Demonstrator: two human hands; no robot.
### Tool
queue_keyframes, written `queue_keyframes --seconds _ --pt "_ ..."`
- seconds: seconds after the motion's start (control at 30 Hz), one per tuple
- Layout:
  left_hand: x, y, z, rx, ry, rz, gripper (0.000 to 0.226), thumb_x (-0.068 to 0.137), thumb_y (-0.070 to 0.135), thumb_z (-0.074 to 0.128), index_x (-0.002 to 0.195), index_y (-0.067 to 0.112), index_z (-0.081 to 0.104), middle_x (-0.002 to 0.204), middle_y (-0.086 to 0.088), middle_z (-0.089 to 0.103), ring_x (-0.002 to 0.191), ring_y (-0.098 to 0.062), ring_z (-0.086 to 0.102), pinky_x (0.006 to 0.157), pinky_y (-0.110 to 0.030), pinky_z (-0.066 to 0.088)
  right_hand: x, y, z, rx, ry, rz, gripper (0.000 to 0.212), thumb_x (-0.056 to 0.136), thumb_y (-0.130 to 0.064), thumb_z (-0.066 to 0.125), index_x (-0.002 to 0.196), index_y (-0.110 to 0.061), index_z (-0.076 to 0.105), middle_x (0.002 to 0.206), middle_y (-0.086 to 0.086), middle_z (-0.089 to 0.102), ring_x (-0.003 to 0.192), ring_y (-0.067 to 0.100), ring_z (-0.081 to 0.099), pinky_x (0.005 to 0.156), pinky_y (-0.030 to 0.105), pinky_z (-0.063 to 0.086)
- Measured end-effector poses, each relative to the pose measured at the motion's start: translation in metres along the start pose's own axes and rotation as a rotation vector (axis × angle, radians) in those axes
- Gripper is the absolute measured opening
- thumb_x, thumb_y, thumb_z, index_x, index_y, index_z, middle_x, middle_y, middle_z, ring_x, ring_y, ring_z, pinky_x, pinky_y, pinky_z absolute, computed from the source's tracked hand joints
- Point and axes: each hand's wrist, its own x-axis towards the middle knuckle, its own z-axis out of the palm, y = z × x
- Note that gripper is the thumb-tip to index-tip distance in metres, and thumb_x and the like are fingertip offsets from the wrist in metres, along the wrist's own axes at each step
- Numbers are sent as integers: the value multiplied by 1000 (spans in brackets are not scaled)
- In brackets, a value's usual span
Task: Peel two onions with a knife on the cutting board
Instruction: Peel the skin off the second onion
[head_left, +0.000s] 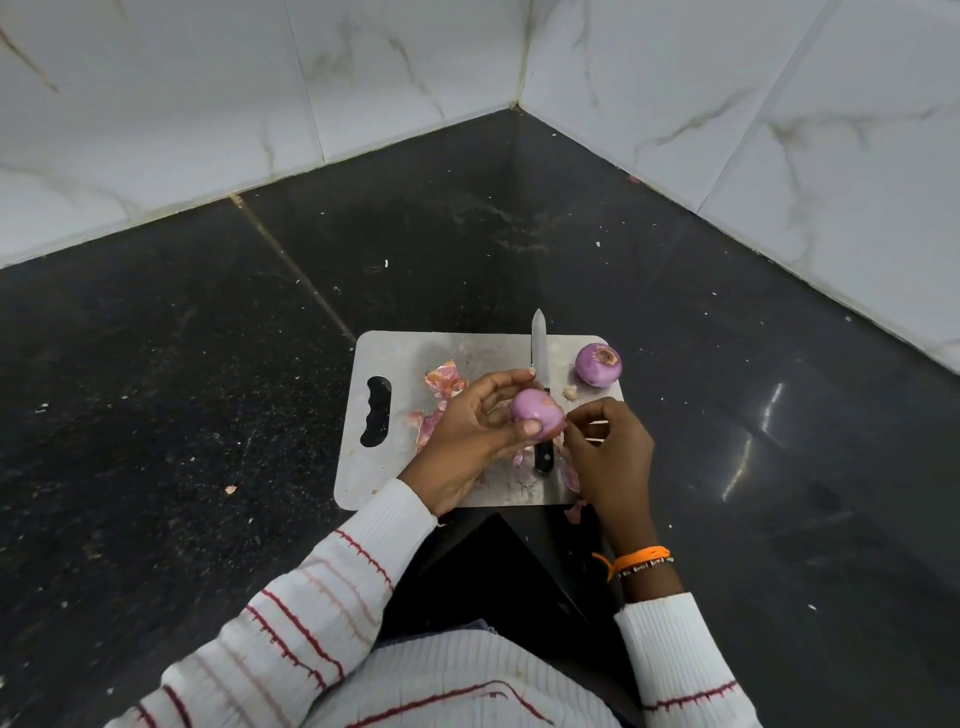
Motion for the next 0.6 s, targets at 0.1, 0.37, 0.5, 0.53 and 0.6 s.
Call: queue_keyframes --seconds 0.1,0.37,0.5,0.53,0.6 --pt "0 0 0 49 19 53 43 74 -11 68 107 16 62 110 -2 67 106 -17 65 85 -29 56 0 -3 -3 17 -16 1 17 78 6 64 82 -10 70 80 3 69 71 5 61 68 1 43" --pt "0 -1 -2 170 93 68 43 74 -8 72 111 12 65 116 -6 68 108 -19 64 92 -38 54 -7 -37 -8 172 -44 -33 12 79 -10 69 83 -22 71 74 -12 69 73 2 66 69 9 50" --pt "1 -3 0 219 128 81 44 72 -8 74 110 14 67 115 -4 69 109 -20 64 94 -42 53 -8 -38 -7 140 -45 -17 8 76 -12 73 80 -18 71 72 -8 69 71 1 66 67 9 49" --pt "1 -4 0 227 130 86 45 71 -8 74 109 14 68 114 -4 69 109 -19 64 95 -40 52 -8 -38 -7 130 -46 -20 7 75 -12 73 79 -17 71 70 -8 68 70 2 65 66 8 48" --pt "1 -5 1 222 128 92 46 70 -10 74 110 11 67 112 -4 70 107 -17 65 95 -37 53 -7 -38 -8 114 -44 -26 6 74 -11 73 76 -16 71 67 -10 67 68 2 64 65 7 47"
